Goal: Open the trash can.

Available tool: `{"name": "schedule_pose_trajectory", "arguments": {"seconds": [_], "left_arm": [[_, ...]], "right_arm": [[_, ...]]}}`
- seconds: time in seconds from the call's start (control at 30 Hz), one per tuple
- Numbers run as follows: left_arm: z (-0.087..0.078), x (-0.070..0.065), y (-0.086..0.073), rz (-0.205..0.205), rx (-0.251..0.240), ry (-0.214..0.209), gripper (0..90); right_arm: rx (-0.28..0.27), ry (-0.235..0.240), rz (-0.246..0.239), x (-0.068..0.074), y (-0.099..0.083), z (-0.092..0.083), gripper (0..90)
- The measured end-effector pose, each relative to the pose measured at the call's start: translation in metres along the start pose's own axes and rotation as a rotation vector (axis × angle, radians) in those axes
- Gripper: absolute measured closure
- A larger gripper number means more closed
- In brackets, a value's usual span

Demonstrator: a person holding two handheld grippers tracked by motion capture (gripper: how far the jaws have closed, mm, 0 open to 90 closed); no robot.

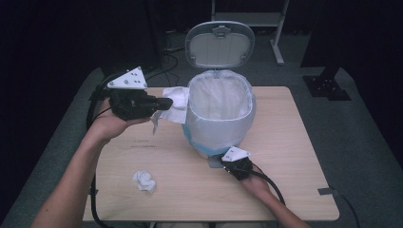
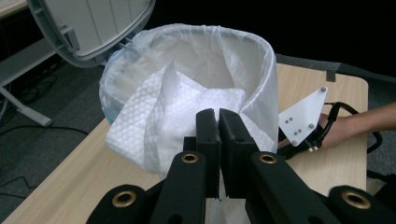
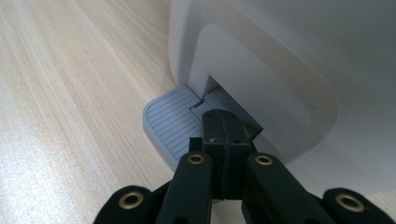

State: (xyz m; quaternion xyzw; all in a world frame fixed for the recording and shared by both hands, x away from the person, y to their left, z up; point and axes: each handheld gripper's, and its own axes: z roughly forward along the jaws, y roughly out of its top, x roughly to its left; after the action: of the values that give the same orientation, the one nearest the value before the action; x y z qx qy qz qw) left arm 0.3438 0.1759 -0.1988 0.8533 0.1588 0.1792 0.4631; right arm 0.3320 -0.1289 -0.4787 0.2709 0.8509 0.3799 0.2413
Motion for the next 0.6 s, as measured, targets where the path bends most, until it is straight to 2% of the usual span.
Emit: {"name": "schedule_pose_trajectory", "arguments": {"seconds": [0.1, 0.6], "left_arm": [[0.003, 0.000, 0.005, 0.002, -0.004, -0.003, 87.5], [0.022, 0.000, 0.036, 0.044, 0.015, -0.038, 87.5]], "right_arm": [[0.001, -0.006, -0.014, 0.001, 0.000, 0.000, 90.0], [0.000, -0.003, -0.007, 0.000, 0.000, 0.000, 90.0]]}}
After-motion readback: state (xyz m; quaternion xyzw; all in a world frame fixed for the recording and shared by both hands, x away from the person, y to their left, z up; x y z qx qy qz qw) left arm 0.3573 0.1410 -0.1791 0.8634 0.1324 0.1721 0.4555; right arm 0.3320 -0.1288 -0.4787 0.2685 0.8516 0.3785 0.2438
